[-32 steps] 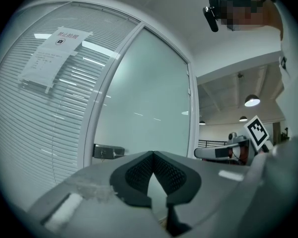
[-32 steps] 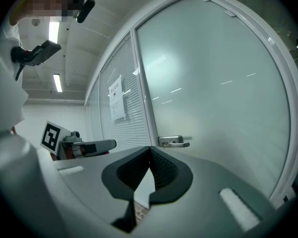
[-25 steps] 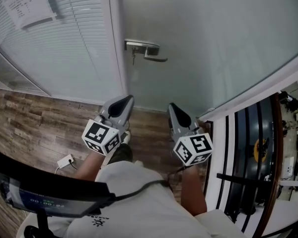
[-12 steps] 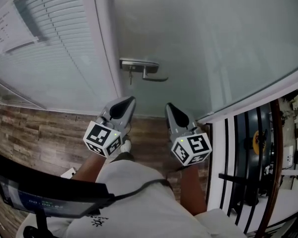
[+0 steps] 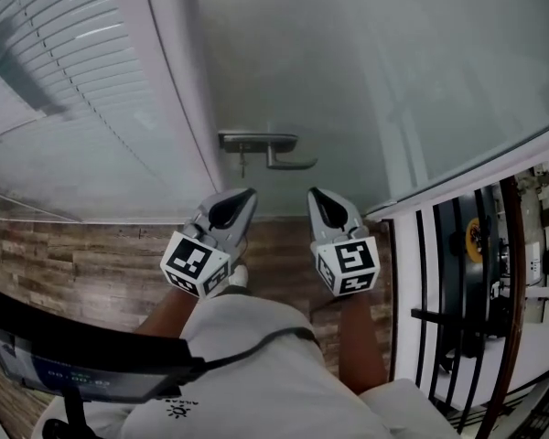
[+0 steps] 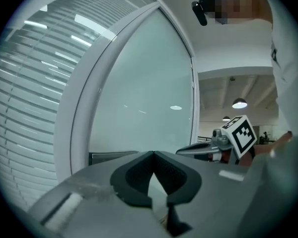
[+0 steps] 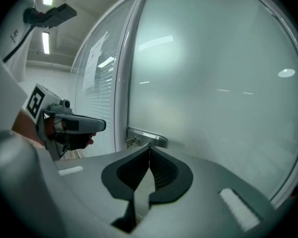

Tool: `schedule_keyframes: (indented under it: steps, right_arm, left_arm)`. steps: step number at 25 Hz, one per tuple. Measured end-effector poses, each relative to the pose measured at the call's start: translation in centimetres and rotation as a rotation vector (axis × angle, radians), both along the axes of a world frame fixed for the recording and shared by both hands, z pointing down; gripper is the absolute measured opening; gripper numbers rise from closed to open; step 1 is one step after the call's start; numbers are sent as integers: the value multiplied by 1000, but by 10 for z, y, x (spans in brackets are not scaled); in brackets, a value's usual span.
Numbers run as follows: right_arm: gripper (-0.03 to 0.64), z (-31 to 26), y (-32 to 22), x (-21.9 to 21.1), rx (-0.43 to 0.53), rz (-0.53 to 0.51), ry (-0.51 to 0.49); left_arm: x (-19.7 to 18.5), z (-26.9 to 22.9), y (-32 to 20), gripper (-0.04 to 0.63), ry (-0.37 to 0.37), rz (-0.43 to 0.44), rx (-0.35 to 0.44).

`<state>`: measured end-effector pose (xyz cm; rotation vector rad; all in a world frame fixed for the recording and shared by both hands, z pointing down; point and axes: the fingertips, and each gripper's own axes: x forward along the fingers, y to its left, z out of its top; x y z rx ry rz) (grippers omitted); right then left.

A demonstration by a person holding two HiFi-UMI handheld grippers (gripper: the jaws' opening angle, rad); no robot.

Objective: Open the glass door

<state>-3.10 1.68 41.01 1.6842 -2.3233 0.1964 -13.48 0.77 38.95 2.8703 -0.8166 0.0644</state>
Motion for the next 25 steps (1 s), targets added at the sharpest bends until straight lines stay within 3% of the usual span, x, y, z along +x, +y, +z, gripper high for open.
schedule_keyframes:
  steps: [5, 14, 21, 25]
  right_arm:
    - [51, 13, -21, -7, -14, 3, 42]
    - [131, 15, -51, -4, -14, -34, 217]
    - [247, 51, -69, 13, -63, -170, 554]
    - [275, 65, -78, 21, -78, -208, 698]
  left_arm:
    - [-4, 5, -16, 2, -1, 25, -8]
    - [-8, 14, -39, 2, 3, 21, -34]
    - [2, 25, -42, 2, -10, -33, -64]
    - [7, 23, -41, 2, -14, -60, -73]
